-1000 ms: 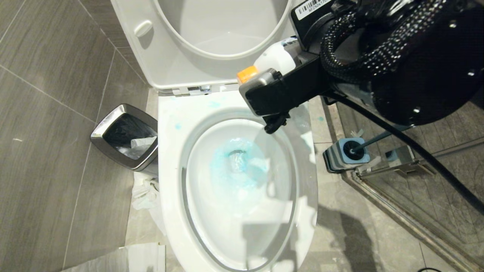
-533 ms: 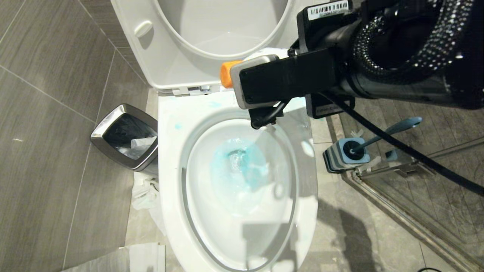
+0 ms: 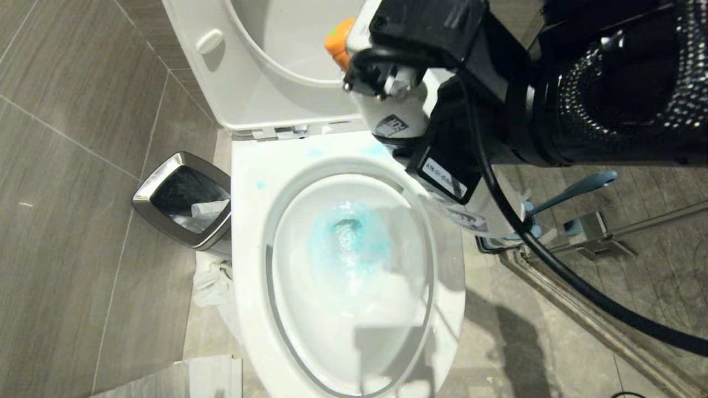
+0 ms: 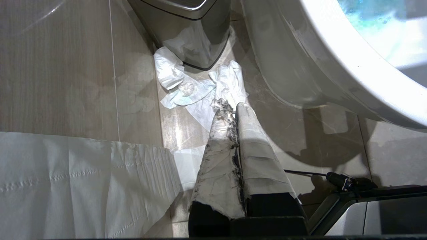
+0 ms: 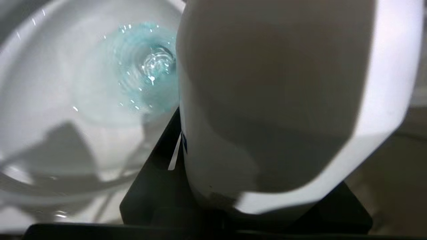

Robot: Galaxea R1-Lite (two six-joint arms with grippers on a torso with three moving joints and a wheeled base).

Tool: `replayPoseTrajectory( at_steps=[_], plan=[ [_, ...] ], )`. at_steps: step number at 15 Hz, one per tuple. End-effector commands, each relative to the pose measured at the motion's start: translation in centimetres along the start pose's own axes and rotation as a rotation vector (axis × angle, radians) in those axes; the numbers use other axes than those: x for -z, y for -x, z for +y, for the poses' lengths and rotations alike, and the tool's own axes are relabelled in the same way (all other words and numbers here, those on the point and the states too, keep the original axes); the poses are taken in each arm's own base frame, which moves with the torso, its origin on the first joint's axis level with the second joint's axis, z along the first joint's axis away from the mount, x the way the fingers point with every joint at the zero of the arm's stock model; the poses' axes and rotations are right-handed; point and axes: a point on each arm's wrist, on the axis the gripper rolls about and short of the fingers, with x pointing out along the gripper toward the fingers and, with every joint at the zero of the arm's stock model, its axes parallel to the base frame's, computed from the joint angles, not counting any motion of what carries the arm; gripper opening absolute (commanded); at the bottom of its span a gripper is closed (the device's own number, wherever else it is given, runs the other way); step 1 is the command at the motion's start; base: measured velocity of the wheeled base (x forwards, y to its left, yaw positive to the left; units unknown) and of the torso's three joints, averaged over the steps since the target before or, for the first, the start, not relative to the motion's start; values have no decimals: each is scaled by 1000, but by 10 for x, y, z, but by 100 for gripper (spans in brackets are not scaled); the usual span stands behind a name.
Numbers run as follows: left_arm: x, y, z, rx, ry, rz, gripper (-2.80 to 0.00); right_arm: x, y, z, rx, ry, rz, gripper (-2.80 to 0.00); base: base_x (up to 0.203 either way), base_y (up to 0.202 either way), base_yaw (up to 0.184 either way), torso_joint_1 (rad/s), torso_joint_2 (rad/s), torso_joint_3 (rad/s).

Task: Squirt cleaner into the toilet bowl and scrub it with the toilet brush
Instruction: Place the cleaning agent on the floor

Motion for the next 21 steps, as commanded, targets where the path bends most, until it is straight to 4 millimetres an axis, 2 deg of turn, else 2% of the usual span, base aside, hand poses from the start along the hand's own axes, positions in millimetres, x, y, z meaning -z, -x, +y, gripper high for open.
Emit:
replayPoseTrajectory(
  at_steps=[1,3,7,10,13,18,20,21],
  plan=[
    [0,0,0,0,-1,2,-280,3,5,-10,23,-156,-7,-280,0,0,0,0,0,0],
    [0,0,0,-1,3,2,-280,6,4,-22,72,-256,-20,-280,0,0,0,0,0,0],
    [0,0,0,-6,8,2,-280,24,22,-53,182,-371,-6,-280,0,0,0,0,0,0],
    [0,0,0,-6,10,2,-280,43,34,-54,217,-425,42,-280,0,0,0,0,0,0],
    [0,0,0,-4,6,2,-280,73,50,-61,262,-448,102,-280,0,0,0,0,0,0],
    [0,0,0,-4,4,1,-280,106,54,-95,416,-579,174,-280,0,0,0,0,0,0],
    [0,0,0,-4,4,0,-280,112,47,-114,457,-638,98,-280,0,0,0,0,0,0],
    [0,0,0,-4,9,1,-280,112,37,-119,461,-657,37,-280,0,0,0,0,0,0]
  ],
)
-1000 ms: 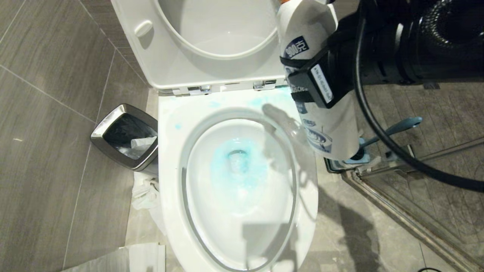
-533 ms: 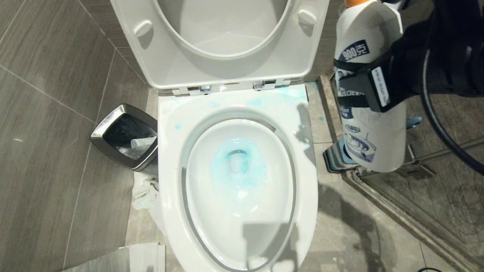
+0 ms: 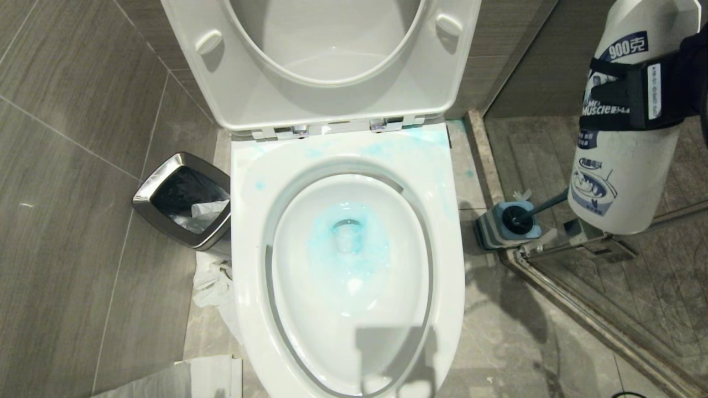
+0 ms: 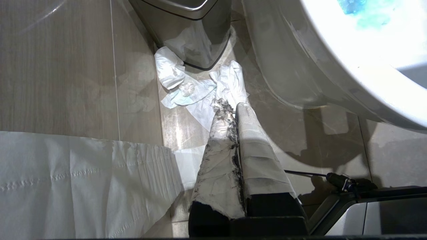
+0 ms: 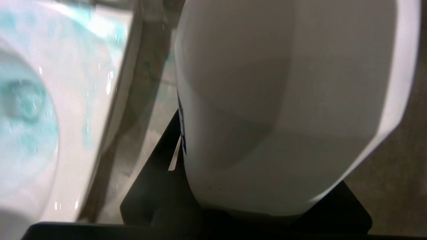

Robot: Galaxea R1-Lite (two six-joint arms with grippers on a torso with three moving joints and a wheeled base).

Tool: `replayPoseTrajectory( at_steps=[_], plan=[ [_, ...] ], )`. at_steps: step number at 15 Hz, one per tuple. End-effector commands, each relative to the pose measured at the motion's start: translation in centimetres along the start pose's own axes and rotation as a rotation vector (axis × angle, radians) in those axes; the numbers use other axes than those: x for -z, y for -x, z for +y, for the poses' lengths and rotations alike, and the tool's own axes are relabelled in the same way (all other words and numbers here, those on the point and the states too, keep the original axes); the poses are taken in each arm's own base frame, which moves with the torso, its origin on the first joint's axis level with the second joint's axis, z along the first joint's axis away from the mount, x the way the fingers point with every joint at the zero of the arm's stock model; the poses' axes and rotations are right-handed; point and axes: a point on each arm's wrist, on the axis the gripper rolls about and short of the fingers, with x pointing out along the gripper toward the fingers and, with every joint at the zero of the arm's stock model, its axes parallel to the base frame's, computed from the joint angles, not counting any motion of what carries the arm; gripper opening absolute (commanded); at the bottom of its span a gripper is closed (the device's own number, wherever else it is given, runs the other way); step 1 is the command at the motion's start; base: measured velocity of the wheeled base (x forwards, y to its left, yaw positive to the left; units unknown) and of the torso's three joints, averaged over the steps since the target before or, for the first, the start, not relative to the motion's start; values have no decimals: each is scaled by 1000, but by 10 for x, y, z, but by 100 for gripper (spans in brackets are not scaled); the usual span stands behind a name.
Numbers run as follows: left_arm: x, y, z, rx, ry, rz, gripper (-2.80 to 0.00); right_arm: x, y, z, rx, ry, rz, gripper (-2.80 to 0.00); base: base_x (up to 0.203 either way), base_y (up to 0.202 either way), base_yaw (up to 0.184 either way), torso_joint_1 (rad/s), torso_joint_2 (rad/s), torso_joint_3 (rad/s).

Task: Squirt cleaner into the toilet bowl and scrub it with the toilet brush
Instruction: Place the cleaning agent on the floor

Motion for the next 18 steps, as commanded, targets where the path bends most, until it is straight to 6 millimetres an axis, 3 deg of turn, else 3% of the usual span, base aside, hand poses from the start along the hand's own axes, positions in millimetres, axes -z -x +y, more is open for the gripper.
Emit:
replayPoseTrajectory(
  at_steps=[1,4,9,13,16,18],
  plan=[
    [0,0,0,-1,5,1,-280,0,-28,-4,2,-58,-83,-280,0,0,0,0,0,0],
    [0,0,0,-1,-4,1,-280,10,-73,3,-37,-73,-147,-280,0,0,0,0,0,0],
    [0,0,0,2,-9,1,-280,27,-145,-10,-61,23,-245,-280,0,0,0,0,0,0],
    [0,0,0,1,-6,2,-280,51,-204,5,-74,13,-353,-280,0,0,0,3,-2,-78],
    [0,0,0,1,-4,2,-280,67,-234,18,-98,1,-422,-280,0,0,0,2,2,-182],
    [0,0,0,1,-6,2,-280,65,-239,22,-139,7,-487,-280,0,0,0,5,1,-193]
  ],
)
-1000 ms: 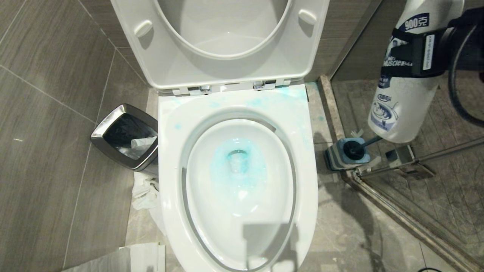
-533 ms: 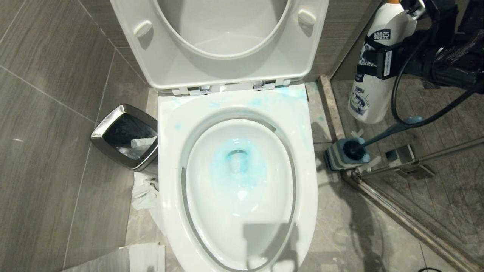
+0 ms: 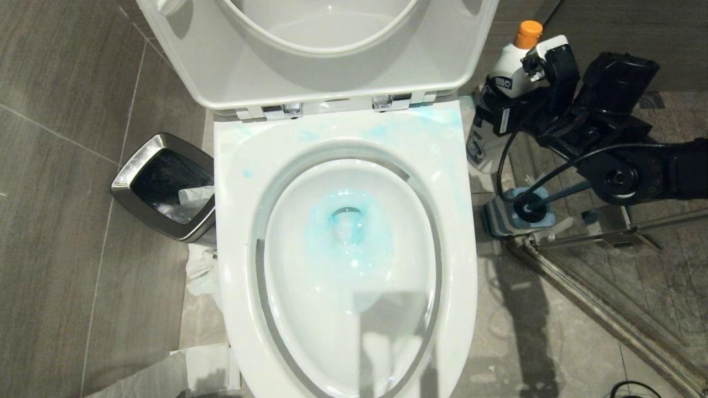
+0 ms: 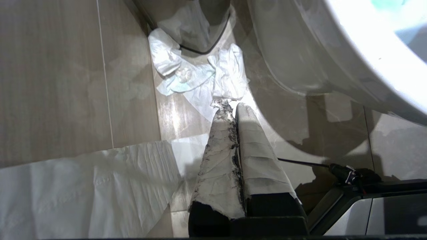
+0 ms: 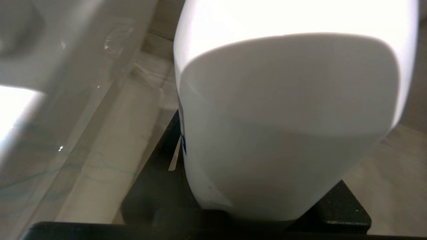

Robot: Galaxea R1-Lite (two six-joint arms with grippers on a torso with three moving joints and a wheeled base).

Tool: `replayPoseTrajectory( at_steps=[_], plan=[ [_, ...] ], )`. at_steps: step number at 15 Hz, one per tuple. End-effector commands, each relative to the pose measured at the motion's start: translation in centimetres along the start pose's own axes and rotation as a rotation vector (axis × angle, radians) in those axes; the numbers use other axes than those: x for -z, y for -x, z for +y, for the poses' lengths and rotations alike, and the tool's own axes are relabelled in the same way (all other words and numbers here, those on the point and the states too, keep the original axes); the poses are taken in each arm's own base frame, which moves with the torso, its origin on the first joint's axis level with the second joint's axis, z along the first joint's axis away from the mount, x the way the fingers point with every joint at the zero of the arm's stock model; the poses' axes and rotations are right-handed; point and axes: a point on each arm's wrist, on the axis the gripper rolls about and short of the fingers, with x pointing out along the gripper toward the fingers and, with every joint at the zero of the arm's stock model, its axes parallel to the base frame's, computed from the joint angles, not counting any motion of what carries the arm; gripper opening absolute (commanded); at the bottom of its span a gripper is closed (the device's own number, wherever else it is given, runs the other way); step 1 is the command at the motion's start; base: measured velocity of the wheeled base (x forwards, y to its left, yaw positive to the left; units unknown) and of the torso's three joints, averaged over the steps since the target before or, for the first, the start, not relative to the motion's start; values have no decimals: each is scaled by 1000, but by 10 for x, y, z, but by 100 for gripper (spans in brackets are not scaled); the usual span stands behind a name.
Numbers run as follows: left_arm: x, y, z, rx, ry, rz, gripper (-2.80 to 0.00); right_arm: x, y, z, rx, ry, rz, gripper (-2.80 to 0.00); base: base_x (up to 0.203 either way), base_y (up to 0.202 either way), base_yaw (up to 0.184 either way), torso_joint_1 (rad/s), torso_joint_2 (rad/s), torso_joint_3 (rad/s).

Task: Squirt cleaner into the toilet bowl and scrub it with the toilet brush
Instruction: Place the cleaning agent on the floor

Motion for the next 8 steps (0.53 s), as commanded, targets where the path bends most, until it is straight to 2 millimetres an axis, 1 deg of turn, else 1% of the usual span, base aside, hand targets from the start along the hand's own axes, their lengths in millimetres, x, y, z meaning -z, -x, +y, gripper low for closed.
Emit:
replayPoseTrajectory(
  at_steps=[1,2,3,5,8],
  plan=[
    [0,0,0,0,1,2,-280,18,-11,10,-33,1,-4,-280,0,0,0,2,2,-198],
    [0,0,0,0,-3,1,-280,16,-11,13,-48,-1,-16,-280,0,0,0,2,0,-139],
    [0,0,0,1,-4,1,-280,19,-13,15,-56,0,-24,-280,0,0,0,2,3,-90],
    [0,0,0,1,-4,1,-280,29,-21,18,-49,7,-69,-280,0,0,0,1,-1,-68],
    [0,0,0,1,-4,1,-280,41,-31,23,-41,9,-106,-280,0,0,0,3,1,-156]
  ],
)
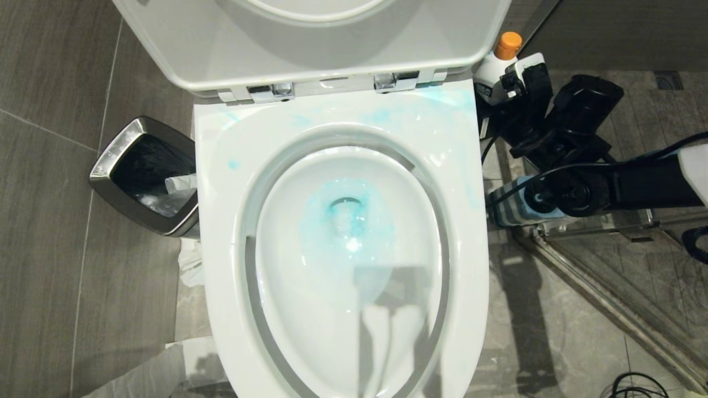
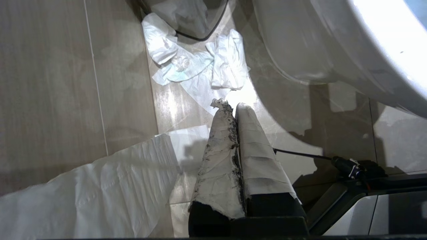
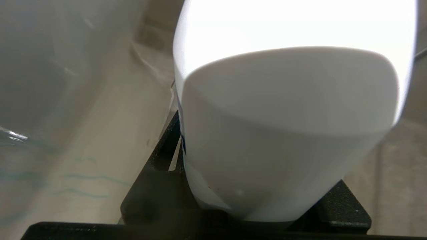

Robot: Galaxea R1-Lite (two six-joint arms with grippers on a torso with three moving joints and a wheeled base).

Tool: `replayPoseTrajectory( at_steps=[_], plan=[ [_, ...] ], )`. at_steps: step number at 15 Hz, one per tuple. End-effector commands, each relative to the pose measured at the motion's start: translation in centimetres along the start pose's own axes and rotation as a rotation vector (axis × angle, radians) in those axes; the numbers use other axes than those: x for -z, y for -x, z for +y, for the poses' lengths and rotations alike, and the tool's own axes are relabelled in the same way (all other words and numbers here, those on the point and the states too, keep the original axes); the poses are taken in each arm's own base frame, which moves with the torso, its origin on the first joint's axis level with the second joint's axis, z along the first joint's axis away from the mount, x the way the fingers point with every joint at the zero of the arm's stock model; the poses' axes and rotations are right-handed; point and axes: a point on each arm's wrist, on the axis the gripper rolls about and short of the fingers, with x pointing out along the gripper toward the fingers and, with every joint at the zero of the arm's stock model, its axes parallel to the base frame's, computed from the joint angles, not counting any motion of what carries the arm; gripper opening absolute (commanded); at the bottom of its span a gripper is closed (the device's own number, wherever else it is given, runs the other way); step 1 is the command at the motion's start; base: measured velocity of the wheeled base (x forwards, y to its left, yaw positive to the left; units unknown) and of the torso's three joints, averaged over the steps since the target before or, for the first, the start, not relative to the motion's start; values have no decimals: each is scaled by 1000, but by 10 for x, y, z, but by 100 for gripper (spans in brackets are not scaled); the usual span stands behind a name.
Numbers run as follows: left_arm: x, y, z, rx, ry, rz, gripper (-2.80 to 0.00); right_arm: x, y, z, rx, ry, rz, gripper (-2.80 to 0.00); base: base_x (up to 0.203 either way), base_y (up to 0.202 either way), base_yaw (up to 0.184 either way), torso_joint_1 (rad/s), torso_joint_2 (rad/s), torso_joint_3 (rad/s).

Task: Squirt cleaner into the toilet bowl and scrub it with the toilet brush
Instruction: Place the cleaning agent on the floor

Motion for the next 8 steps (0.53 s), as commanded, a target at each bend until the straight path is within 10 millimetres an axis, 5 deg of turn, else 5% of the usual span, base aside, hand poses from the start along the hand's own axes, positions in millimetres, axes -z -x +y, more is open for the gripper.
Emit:
replayPoseTrajectory(
  at_steps=[1,8],
  plan=[
    [0,0,0,0,0,2,-280,21,-6,7,-10,0,25,-280,0,0,0,2,-7,-183],
    [0,0,0,2,-1,3,-280,22,-12,7,3,4,-15,-280,0,0,0,2,0,-197]
  ],
)
